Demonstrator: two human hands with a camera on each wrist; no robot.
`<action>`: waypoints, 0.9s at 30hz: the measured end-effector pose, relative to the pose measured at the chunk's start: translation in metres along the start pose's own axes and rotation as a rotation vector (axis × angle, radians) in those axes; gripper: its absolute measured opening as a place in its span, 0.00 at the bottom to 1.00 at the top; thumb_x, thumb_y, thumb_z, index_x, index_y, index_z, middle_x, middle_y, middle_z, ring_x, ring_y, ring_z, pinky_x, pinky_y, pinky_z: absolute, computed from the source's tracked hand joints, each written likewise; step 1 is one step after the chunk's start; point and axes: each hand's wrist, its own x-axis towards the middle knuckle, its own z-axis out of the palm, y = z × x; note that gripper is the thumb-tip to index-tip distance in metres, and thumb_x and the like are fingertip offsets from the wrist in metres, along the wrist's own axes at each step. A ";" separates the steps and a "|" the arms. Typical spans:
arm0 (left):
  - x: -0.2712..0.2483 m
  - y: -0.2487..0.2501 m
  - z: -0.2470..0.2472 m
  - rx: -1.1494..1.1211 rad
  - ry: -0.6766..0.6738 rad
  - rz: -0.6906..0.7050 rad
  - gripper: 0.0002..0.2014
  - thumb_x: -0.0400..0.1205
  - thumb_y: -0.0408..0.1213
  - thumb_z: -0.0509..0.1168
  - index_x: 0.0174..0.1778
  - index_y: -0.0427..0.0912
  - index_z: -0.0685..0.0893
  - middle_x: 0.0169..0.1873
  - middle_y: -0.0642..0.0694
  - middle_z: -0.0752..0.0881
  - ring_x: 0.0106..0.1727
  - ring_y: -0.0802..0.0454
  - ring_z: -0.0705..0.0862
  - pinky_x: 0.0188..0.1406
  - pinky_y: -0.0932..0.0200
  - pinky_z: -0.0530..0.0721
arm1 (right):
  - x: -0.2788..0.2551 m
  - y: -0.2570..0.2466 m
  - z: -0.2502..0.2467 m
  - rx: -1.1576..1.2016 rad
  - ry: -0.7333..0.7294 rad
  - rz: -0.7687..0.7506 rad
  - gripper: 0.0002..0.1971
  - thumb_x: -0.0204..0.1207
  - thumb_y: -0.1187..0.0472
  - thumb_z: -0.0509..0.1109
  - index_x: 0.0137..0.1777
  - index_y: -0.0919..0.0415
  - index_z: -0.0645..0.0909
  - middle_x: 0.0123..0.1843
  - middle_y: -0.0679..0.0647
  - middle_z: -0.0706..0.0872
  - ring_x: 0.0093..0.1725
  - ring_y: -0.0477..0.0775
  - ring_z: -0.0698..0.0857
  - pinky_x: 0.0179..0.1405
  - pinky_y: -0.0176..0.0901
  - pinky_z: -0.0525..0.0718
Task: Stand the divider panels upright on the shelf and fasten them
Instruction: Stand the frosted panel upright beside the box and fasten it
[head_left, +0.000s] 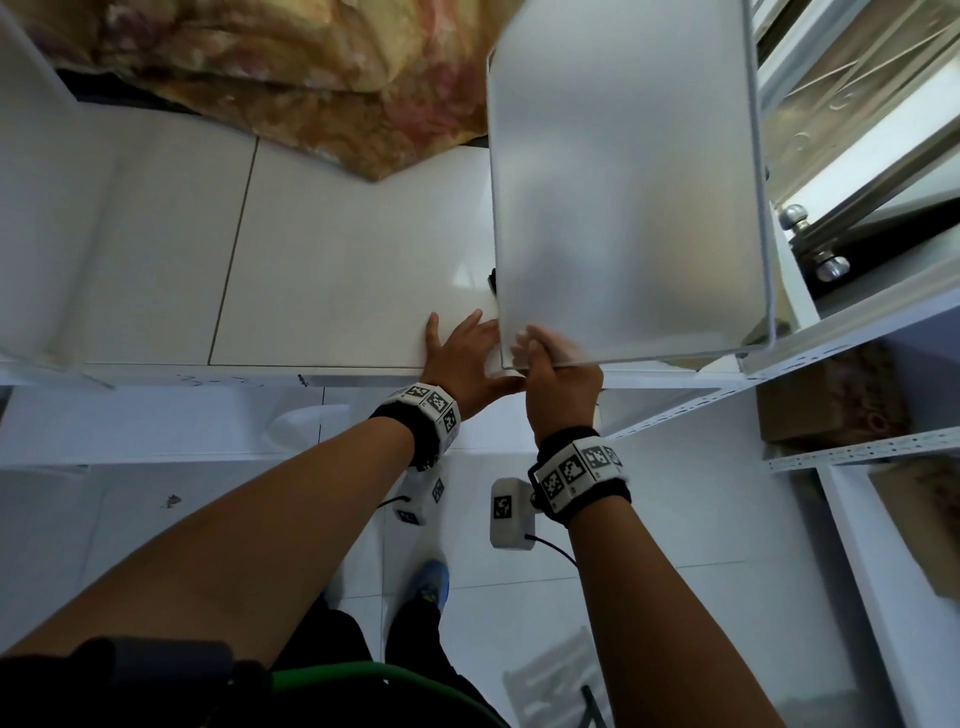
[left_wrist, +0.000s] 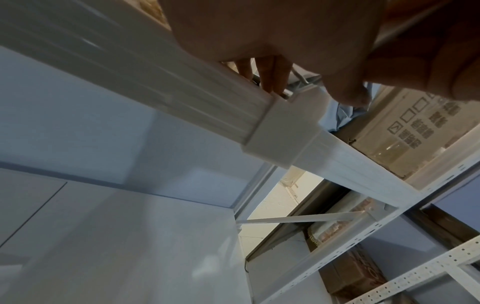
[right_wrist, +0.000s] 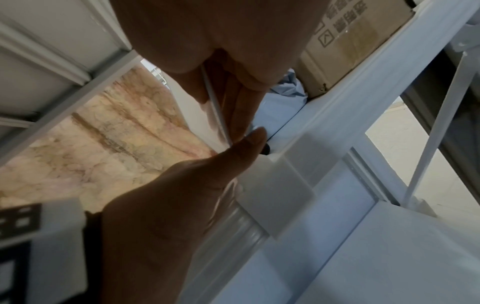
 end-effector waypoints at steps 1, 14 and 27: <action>-0.001 0.000 -0.001 -0.023 0.005 -0.010 0.45 0.71 0.77 0.57 0.83 0.59 0.65 0.81 0.60 0.70 0.88 0.52 0.56 0.81 0.29 0.32 | -0.001 0.000 0.001 0.024 0.002 0.006 0.11 0.78 0.70 0.69 0.46 0.56 0.90 0.39 0.44 0.91 0.42 0.43 0.91 0.49 0.42 0.90; 0.011 -0.009 -0.024 -0.431 0.038 -0.128 0.18 0.90 0.37 0.48 0.59 0.34 0.82 0.58 0.34 0.83 0.62 0.40 0.80 0.76 0.39 0.63 | 0.006 -0.003 0.016 0.125 -0.113 0.032 0.11 0.80 0.64 0.71 0.61 0.61 0.87 0.55 0.50 0.91 0.55 0.44 0.88 0.63 0.43 0.84; 0.020 -0.020 -0.023 -0.860 0.273 -0.343 0.14 0.90 0.41 0.60 0.36 0.49 0.76 0.31 0.53 0.75 0.33 0.57 0.70 0.38 0.58 0.71 | 0.018 -0.114 -0.044 0.612 0.298 -0.147 0.12 0.80 0.66 0.64 0.52 0.77 0.84 0.45 0.71 0.90 0.41 0.67 0.89 0.34 0.51 0.87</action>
